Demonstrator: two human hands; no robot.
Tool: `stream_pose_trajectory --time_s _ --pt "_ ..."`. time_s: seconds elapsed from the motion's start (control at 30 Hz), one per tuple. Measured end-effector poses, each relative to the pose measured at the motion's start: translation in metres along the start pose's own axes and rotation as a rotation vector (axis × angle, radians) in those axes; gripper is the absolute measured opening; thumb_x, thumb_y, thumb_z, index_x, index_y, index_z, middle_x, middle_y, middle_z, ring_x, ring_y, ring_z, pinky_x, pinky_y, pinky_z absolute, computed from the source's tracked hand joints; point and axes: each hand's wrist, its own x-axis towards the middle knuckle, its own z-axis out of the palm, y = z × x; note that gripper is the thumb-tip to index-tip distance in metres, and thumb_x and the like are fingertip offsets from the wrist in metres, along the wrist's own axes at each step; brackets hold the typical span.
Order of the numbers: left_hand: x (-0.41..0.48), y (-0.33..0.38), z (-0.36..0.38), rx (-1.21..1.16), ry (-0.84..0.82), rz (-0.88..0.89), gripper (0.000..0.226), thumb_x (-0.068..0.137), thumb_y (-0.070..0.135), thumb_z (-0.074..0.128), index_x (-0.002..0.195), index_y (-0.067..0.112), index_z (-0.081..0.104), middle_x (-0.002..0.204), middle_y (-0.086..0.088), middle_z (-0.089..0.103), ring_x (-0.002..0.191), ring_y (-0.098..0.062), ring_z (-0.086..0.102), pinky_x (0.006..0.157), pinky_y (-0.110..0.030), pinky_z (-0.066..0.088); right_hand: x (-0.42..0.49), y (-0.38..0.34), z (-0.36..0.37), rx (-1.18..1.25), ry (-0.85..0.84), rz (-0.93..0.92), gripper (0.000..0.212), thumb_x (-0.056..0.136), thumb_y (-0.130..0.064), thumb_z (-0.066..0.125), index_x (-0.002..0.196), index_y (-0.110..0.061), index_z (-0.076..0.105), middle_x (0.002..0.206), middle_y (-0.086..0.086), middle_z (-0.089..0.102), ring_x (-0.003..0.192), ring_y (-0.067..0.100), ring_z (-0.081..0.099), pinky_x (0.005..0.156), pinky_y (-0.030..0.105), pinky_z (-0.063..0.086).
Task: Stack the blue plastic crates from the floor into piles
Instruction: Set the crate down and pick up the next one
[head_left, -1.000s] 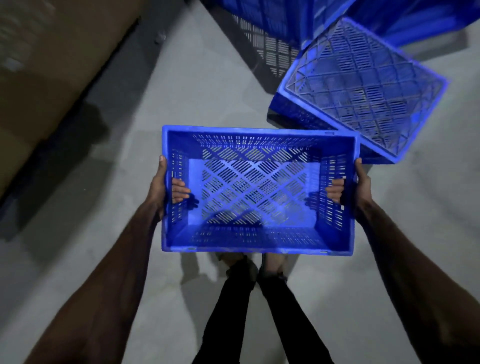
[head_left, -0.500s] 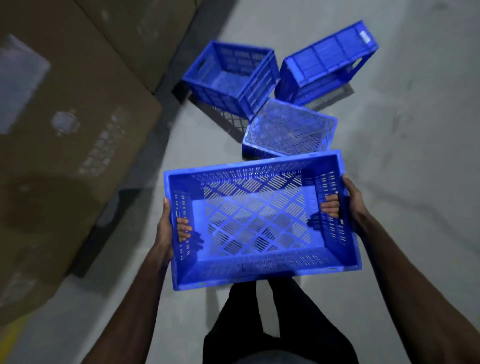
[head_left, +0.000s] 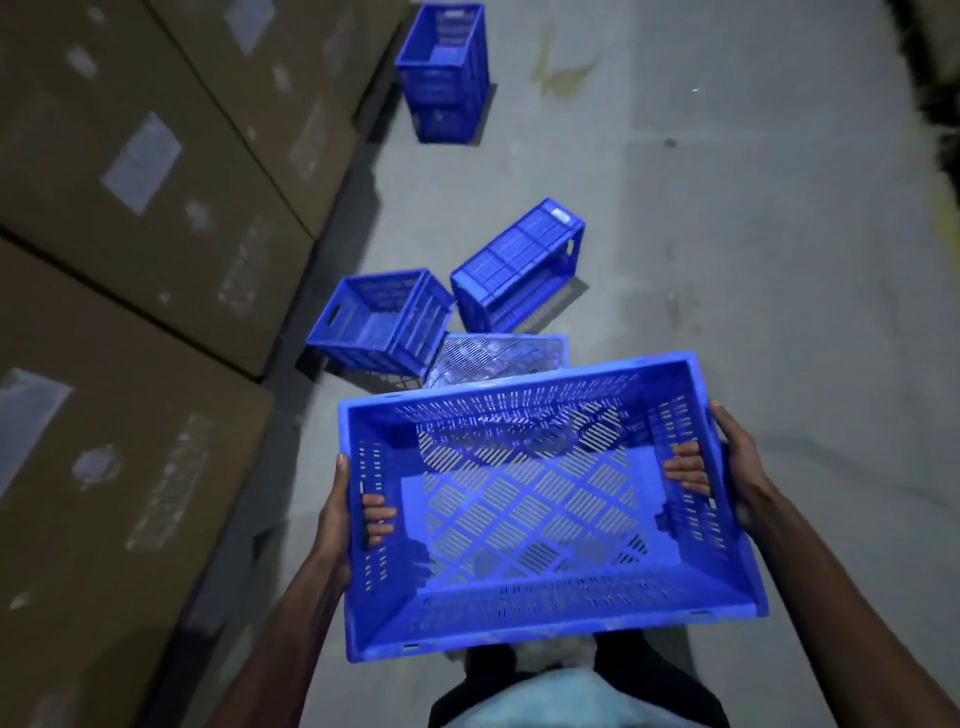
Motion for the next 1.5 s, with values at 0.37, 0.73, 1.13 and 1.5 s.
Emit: stream_pose_trajectory --time_s 0.37,0.73,1.13,1.5 --pt "-0.009 0.065 0.280 0.099 -0.115 0.006 0.080 0.074 0.094 0.041 0.070 0.014 0.048 0.052 -0.005 0.050 0.035 -0.017 0.045 0.034 -0.017 0.032 0.053 -0.127 -0.222 0.035 0.109 -0.022 0.082 0.088 -0.078 0.039 0.093 0.001 0.061 0.070 0.018 0.074 0.054 0.023 0.072 0.040 0.021 0.051" --pt "0.061 0.216 0.547 0.257 -0.195 0.060 0.078 0.083 0.089 0.032 0.077 0.014 0.053 0.056 -0.006 0.059 0.035 -0.015 0.046 0.037 -0.018 0.027 0.163 -0.289 -0.369 0.165 0.230 -0.026 0.118 0.024 -0.097 0.063 0.092 -0.001 0.061 0.071 0.018 0.074 0.059 0.026 0.073 0.039 0.024 0.051" --pt "0.150 0.448 0.796 0.273 -0.242 0.127 0.077 0.083 0.089 0.033 0.072 0.015 0.053 0.051 -0.004 0.053 0.036 -0.017 0.040 0.043 -0.024 0.024 0.303 -0.562 -0.453 0.206 0.314 -0.120 0.110 0.040 -0.100 0.054 0.089 -0.001 0.061 0.069 0.019 0.073 0.055 0.024 0.072 0.036 0.022 0.048" --pt "0.277 0.633 0.968 0.194 -0.179 0.180 0.083 0.068 0.096 0.043 0.070 0.014 0.054 0.053 -0.007 0.052 0.039 -0.021 0.044 0.049 -0.029 0.028 0.507 -0.809 -0.491 0.205 0.221 -0.118 0.088 0.084 -0.084 0.037 0.091 0.001 0.061 0.068 0.020 0.073 0.053 0.026 0.072 0.037 0.022 0.049"
